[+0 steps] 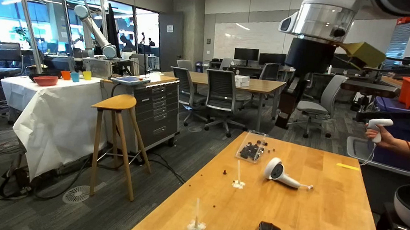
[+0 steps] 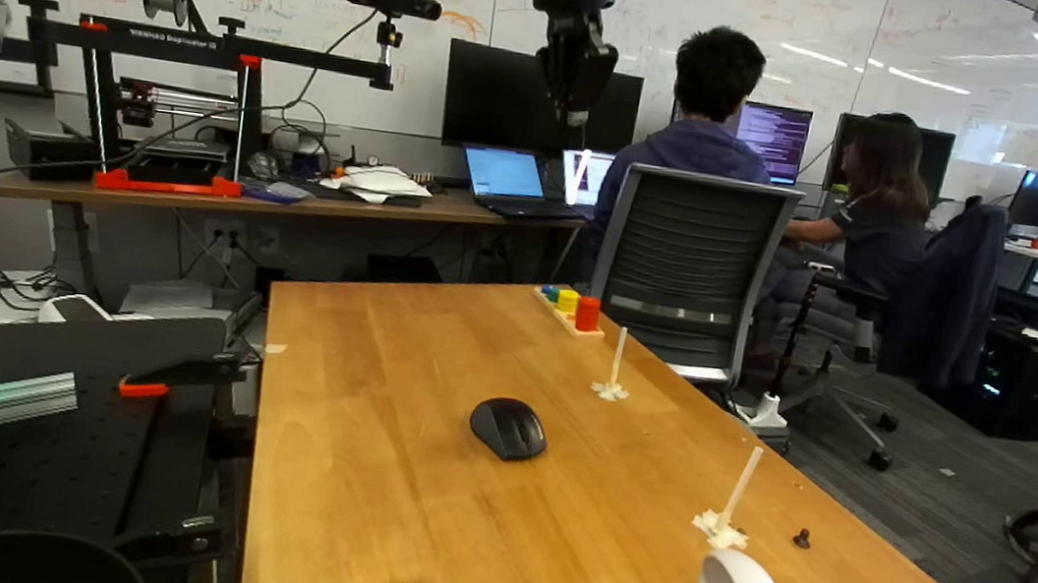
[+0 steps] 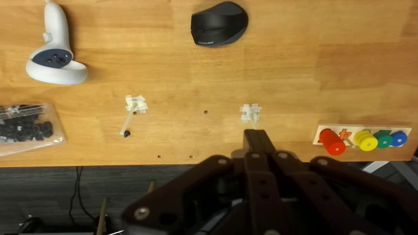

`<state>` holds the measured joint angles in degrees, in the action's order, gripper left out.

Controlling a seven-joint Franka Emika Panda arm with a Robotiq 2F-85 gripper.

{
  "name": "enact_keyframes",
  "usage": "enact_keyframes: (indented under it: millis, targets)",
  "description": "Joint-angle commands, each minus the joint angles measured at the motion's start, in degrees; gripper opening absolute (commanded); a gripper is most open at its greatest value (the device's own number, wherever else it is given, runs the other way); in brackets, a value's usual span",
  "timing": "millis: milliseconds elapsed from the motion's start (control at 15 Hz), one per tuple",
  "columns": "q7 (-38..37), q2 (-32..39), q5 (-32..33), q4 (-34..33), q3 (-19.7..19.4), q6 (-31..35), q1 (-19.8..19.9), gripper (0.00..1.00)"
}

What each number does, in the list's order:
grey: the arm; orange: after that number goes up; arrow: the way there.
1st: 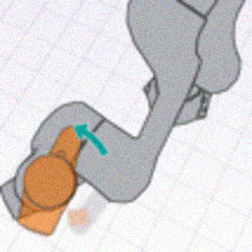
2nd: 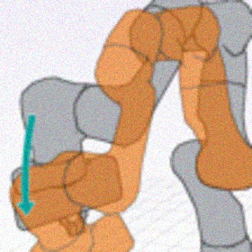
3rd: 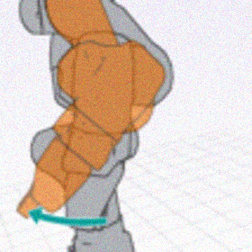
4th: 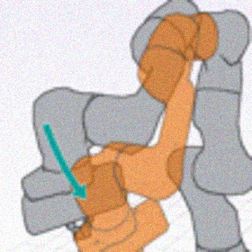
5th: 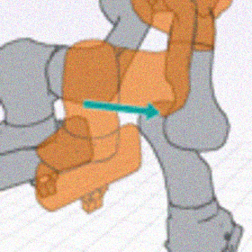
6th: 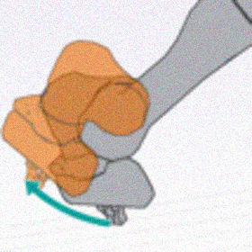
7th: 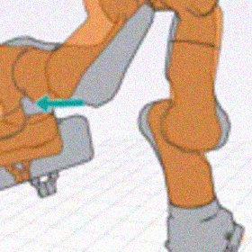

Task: Press the left button on the mouse

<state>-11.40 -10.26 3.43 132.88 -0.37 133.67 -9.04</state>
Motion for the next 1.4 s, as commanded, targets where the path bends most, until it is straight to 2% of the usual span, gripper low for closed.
enact_keyframes:
  millis: [0, 333, 400, 467, 533, 600, 667, 800, 867, 1333]
  targets:
    - [3.98, -4.63, -2.36, 0.89, 1.42, -6.33, 2.11, 0.00]
    - [5.67, -7.02, -2.11, 0.67, 1.31, -11.25, 2.94, 0.04]
    - [6.19, -7.33, -2.40, 0.54, 1.23, -12.23, 2.97, 0.28]
    - [6.55, -7.60, -2.53, 0.47, 1.18, -12.95, 3.01, 0.28]
    - [6.98, -7.86, -2.68, 0.41, 1.13, -13.84, 3.02, 0.34]
    - [4.98, -5.82, -1.20, 0.02, 1.77, -11.76, 3.44, 0.42]
    - [5.04, -5.91, -1.20, 0.02, 1.79, -11.98, 3.49, 0.24]
    - [5.01, -5.62, -1.17, 0.05, 1.93, -11.97, 3.65, 0.40]
    - [4.99, -5.50, -1.15, 0.06, 2.00, -11.96, 3.69, 0.43]
    - [4.98, -5.45, -1.13, 0.07, 2.13, -11.96, 3.80, 0.42]
